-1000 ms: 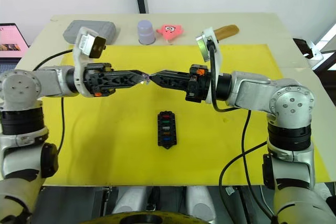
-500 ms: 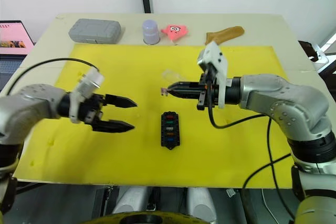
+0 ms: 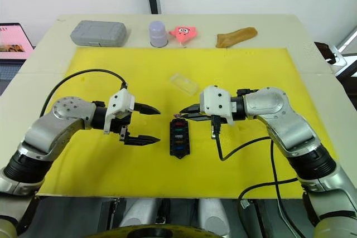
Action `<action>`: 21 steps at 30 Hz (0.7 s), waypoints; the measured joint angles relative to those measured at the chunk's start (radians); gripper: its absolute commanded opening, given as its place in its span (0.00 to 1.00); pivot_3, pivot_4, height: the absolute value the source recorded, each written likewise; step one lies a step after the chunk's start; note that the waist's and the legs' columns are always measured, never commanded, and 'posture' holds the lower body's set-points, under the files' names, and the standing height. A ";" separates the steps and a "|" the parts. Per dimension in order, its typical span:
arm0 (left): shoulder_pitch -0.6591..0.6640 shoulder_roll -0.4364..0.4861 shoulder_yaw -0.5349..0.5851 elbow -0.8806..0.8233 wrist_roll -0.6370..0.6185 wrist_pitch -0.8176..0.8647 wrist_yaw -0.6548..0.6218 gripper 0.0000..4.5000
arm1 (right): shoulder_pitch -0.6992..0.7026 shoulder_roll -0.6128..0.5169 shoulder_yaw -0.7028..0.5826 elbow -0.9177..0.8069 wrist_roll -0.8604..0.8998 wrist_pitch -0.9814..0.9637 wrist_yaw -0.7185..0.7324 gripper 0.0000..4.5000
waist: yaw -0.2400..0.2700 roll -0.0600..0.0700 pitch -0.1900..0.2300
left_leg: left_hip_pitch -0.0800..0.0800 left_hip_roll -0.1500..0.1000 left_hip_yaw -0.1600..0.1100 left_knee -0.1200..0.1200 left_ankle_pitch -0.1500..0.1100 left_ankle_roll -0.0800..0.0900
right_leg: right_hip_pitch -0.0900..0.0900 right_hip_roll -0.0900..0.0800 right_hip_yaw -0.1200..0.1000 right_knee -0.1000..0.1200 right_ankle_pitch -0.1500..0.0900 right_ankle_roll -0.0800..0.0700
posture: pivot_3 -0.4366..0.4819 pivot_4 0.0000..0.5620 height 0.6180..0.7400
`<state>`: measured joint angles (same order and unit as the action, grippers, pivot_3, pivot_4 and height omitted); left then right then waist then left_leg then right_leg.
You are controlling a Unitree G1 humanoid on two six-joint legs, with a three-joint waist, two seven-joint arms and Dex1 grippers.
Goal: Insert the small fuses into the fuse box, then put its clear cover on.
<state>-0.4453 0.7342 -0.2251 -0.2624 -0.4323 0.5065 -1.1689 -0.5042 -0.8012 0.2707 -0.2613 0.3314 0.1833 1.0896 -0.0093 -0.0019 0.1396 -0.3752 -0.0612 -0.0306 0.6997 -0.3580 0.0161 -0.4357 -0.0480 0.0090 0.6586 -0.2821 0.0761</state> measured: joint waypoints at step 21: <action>-0.031 -0.068 -0.034 0.064 0.084 -0.063 -0.001 0.99 | -0.007 0.111 0.034 0.155 -0.165 -0.162 0.054 0.00 | -0.002 0.000 0.000 | 0.001 0.000 0.000 0.001 0.000 0.000 | 0.000 0.000 0.000 0.002 0.000 0.000 | 0.48 0.27 1.00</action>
<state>-0.4761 0.6663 -0.2589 -0.1985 -0.3482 0.4440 -1.1703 -0.5108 -0.6899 0.3051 -0.1060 0.1665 0.0217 1.1440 -0.0117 -0.0019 0.1396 -0.3746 -0.0612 -0.0306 0.7003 -0.3579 0.0158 -0.4360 -0.0476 0.0088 0.6608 -0.2821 0.0761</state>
